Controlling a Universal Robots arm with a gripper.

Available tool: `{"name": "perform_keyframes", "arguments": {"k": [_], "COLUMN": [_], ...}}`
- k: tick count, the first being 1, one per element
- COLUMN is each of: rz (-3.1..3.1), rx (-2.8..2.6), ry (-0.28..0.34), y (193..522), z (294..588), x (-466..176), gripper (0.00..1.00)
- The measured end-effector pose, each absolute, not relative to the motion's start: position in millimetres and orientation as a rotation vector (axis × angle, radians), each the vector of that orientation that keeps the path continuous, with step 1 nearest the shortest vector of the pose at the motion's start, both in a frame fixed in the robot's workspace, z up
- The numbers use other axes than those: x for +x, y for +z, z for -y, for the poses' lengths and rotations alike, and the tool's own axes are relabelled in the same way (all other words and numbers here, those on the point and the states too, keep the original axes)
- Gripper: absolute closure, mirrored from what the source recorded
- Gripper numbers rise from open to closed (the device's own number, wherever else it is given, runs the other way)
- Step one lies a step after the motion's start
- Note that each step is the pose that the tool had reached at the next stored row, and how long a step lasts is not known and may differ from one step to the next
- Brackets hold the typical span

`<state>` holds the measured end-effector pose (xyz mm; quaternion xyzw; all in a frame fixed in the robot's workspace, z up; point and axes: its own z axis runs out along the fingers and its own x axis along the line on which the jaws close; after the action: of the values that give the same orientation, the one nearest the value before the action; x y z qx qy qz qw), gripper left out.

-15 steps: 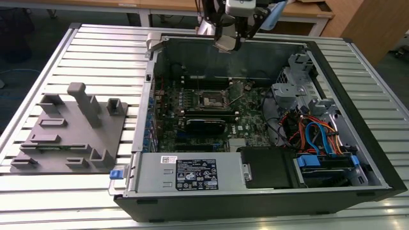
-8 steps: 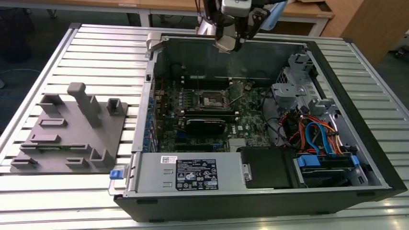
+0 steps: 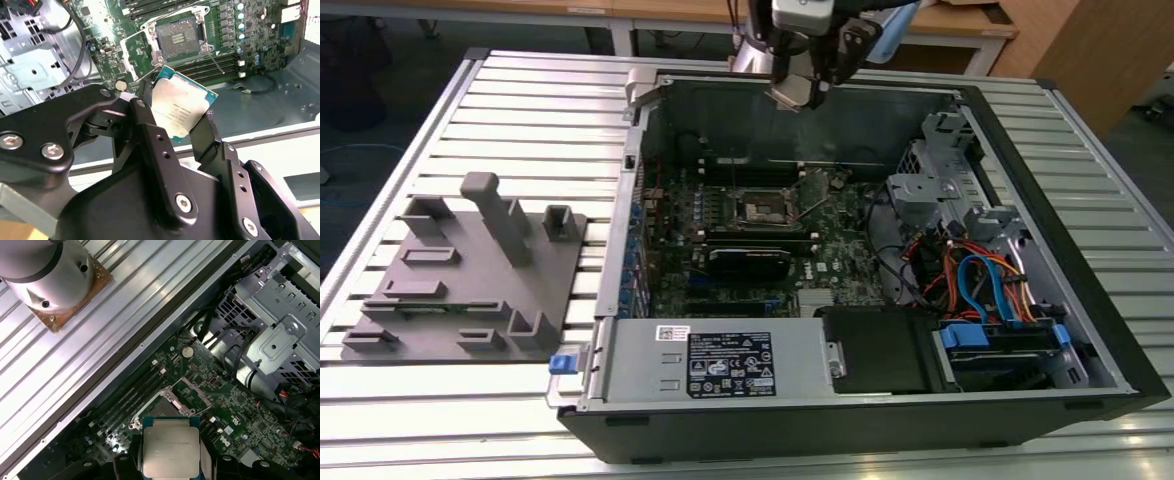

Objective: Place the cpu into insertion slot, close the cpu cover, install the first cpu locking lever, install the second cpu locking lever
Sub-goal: 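Place the cpu into insertion slot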

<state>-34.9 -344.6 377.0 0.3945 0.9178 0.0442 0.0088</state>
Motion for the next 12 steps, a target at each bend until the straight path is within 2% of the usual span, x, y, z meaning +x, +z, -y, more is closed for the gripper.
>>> {"name": "perform_keyframes", "arguments": {"k": [12], "rz": [-2.757], "rx": [1.449], "ry": [0.135], "y": [376.1], "z": [344.6], "x": [-34.9], "gripper": [0.46]}}
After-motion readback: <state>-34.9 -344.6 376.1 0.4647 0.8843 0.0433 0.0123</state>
